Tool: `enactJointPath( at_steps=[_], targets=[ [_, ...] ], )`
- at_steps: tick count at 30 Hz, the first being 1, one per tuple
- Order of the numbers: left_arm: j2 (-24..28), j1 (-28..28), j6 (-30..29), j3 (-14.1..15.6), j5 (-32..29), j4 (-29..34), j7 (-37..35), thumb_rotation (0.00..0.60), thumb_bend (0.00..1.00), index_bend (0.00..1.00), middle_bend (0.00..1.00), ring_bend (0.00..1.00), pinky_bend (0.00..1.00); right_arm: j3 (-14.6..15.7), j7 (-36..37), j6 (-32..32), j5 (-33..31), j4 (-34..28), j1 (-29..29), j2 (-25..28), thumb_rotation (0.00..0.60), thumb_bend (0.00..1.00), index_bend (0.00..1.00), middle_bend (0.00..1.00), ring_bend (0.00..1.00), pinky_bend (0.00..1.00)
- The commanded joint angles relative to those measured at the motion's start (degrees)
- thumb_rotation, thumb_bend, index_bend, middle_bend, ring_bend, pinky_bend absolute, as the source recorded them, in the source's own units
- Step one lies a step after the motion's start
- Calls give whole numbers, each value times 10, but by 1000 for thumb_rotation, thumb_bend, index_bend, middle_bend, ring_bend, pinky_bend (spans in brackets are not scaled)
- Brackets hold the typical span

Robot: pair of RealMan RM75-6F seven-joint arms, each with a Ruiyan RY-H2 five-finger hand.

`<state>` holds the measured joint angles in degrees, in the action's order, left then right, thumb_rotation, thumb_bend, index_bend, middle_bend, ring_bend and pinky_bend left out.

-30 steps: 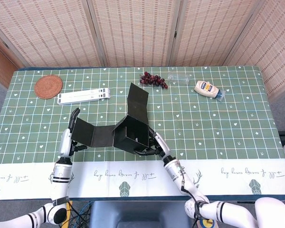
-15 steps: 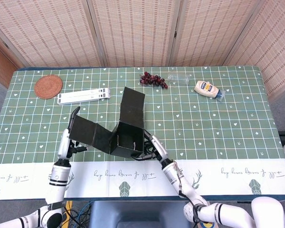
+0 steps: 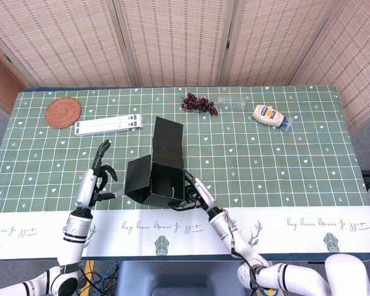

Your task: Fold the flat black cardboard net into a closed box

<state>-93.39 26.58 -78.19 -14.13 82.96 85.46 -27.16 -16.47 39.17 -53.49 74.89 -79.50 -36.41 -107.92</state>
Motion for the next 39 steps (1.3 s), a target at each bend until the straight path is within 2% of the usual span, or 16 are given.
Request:
enactJointPath(
  at_steps=[1, 7, 10, 14, 20, 27, 39],
  targets=[
    [-6, 9, -1, 7, 18, -19, 7, 600, 163, 0, 0, 584, 905, 2, -21, 8, -8, 5, -6, -1, 600, 481, 391, 470, 821, 1000],
    [-33, 28, -2, 25, 54, -86, 2, 600, 163, 30, 0, 584, 905, 5, -65, 24, -29, 16, -15, -5, 600, 481, 391, 470, 821, 1000],
    [-49, 38, -7, 30, 70, -122, -12, 600, 163, 113, 33, 586, 905, 3, -81, 31, -42, 21, -18, -8, 600, 481, 391, 470, 821, 1000],
    [-72, 54, -17, 50, 105, -198, -30, 600, 163, 238, 160, 596, 905, 5, -101, 42, -56, 25, -21, -8, 600, 482, 391, 470, 821, 1000],
    [-125, 70, -35, 71, 129, -316, -73, 600, 163, 353, 227, 611, 905, 5, -123, 51, -73, 34, -23, -10, 600, 481, 391, 470, 821, 1000],
    [-170, 87, -59, 99, 158, -430, -95, 600, 162, 373, 242, 612, 905, 3, -141, 66, -84, 46, -29, -12, 600, 482, 391, 470, 821, 1000],
    [-211, 108, -82, 126, 173, -531, -122, 600, 163, 391, 262, 611, 905, 4, -163, 79, -92, 70, -35, -23, 600, 486, 391, 467, 821, 1000]
  ],
)
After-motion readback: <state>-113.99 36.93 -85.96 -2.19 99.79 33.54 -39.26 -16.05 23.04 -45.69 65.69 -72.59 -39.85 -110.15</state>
